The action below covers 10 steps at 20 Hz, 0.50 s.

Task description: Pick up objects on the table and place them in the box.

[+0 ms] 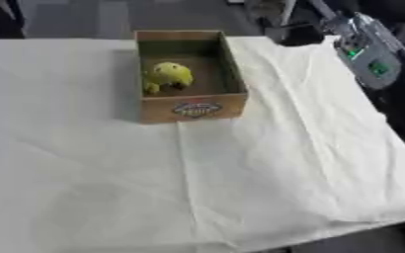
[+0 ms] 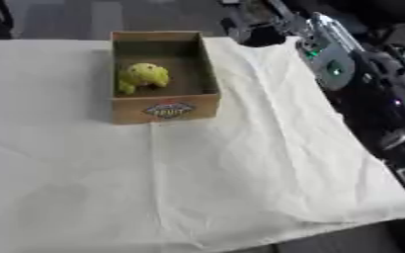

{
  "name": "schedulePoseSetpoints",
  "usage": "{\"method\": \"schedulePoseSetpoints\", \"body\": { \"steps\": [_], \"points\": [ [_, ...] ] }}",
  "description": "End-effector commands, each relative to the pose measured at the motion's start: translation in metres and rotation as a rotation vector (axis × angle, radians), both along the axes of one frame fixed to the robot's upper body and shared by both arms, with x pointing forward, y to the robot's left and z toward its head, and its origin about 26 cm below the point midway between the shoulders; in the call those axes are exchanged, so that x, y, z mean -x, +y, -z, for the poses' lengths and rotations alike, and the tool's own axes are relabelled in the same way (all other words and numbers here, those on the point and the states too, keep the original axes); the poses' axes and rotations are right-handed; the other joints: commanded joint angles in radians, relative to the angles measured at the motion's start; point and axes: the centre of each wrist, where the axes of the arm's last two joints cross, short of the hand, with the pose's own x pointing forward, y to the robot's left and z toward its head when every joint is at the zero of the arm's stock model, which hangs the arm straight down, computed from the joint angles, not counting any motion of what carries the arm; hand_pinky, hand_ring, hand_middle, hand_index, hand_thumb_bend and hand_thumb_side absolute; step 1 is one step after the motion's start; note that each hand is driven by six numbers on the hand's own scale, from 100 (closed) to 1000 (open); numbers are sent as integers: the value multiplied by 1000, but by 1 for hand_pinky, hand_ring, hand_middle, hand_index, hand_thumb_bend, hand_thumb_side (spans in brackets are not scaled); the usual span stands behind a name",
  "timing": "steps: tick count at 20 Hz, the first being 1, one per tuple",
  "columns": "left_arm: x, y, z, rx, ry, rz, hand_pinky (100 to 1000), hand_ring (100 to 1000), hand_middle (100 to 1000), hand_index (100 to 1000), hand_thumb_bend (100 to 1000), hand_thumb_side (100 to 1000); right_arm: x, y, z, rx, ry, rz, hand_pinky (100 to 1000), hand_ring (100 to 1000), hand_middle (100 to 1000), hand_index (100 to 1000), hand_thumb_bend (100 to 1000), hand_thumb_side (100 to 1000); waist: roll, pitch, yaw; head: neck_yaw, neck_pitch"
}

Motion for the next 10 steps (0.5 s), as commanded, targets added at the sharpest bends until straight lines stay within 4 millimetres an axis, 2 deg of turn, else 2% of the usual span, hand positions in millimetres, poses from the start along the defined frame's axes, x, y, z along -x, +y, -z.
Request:
{"method": "schedulePoseSetpoints", "body": {
  "steps": [1,10],
  "points": [
    [1,6,-7,-16,-22,-17,611,795,581,718,328,584,13,-13,-21,-7,-56,27,735,806,792,860,204,237,1,-17,-6,6,3],
    [1,11,-5,-18,-17,-41,611,797,581,717,326,586,46,-22,2,-91,-56,66,701,778,756,853,158,201,-4,-18,-34,14,6]
  ]
}}
